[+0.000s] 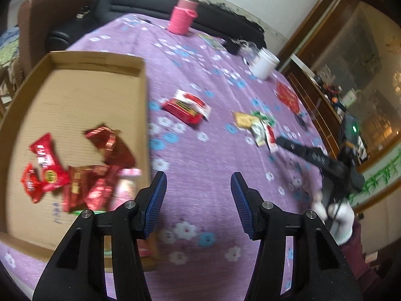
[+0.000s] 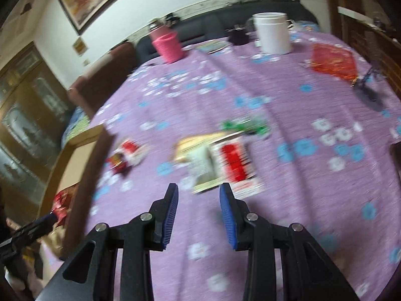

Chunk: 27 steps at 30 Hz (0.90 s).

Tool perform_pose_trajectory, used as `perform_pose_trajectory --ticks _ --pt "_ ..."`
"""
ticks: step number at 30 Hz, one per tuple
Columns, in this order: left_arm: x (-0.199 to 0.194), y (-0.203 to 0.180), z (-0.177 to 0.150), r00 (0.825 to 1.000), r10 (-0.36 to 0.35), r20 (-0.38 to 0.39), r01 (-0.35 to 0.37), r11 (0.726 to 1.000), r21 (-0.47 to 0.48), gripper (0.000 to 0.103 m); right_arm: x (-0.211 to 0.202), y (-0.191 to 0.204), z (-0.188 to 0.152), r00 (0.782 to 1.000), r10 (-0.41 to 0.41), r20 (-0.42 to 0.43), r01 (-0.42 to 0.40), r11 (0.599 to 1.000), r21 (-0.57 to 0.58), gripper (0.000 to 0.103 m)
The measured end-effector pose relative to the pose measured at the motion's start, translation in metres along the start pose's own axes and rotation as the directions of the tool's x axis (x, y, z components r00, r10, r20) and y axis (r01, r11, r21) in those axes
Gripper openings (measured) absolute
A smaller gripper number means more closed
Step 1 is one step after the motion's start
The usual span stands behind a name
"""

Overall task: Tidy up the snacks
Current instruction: 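Move both grippers back toward the remaining snacks on the tablecloth, then grasp white candy packet with left gripper while right gripper grasps white-red packet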

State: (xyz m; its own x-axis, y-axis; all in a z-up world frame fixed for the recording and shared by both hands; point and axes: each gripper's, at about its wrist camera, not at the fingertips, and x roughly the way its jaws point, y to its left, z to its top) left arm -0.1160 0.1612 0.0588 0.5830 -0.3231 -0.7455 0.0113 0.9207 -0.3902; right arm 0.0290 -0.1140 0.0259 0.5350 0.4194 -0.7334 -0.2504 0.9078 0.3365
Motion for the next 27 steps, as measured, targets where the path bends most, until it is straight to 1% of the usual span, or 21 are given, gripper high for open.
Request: perform_pose_trajectory --ticks 4,6,11,13,15,17,21,22,25,27 --pt "0.015 -0.018 -0.001 0.999 -0.012 -0.038 0.013 0.999 0.031 0.053 0.010 -0.018 0.011 0.998 -0.062 0.019 0.061 0.998 0.010 0.037" --pt "0.022 -0.026 -0.001 0.998 -0.012 -0.054 0.014 0.999 0.046 0.053 0.020 -0.024 0.017 0.997 -0.077 0.016 0.076 0.997 0.017 0.037" --pt "0.036 -0.043 0.003 0.997 -0.014 -0.072 0.020 0.997 0.081 0.053 0.042 -0.029 0.024 0.998 -0.060 -0.007 0.060 0.998 0.016 0.037" --pt "0.039 -0.047 0.005 0.997 -0.014 -0.072 0.020 0.996 0.086 0.053 0.046 -0.027 0.023 0.999 -0.040 -0.009 0.040 0.999 0.006 0.037" --pt "0.044 -0.050 0.009 0.997 -0.011 -0.071 0.018 0.996 0.088 0.053 0.047 -0.025 0.022 1.000 -0.018 -0.012 0.018 1.000 -0.004 0.034" --pt "0.051 -0.053 0.014 0.997 -0.010 -0.071 0.016 0.996 0.087 0.052 0.046 -0.023 0.019 1.000 0.014 -0.023 -0.014 1.000 -0.007 0.027" --pt "0.068 -0.062 0.023 0.997 -0.011 -0.077 0.018 0.996 0.089 0.052 0.045 -0.027 0.016 0.995 0.090 -0.052 -0.087 0.995 0.045 0.021" --pt "0.075 -0.066 0.026 0.996 -0.016 -0.084 0.024 0.996 0.091 0.052 0.044 -0.029 0.015 0.994 0.092 -0.053 -0.089 0.994 0.056 0.019" --pt "0.093 -0.079 0.032 0.994 -0.033 -0.103 0.043 0.994 0.100 0.052 0.035 -0.038 0.014 0.998 0.048 -0.027 -0.046 0.996 0.082 0.015" --pt "0.108 -0.090 0.037 0.993 -0.040 -0.114 0.053 0.992 0.114 0.052 0.027 -0.046 0.016 0.999 0.036 -0.007 -0.035 0.993 0.110 0.014"
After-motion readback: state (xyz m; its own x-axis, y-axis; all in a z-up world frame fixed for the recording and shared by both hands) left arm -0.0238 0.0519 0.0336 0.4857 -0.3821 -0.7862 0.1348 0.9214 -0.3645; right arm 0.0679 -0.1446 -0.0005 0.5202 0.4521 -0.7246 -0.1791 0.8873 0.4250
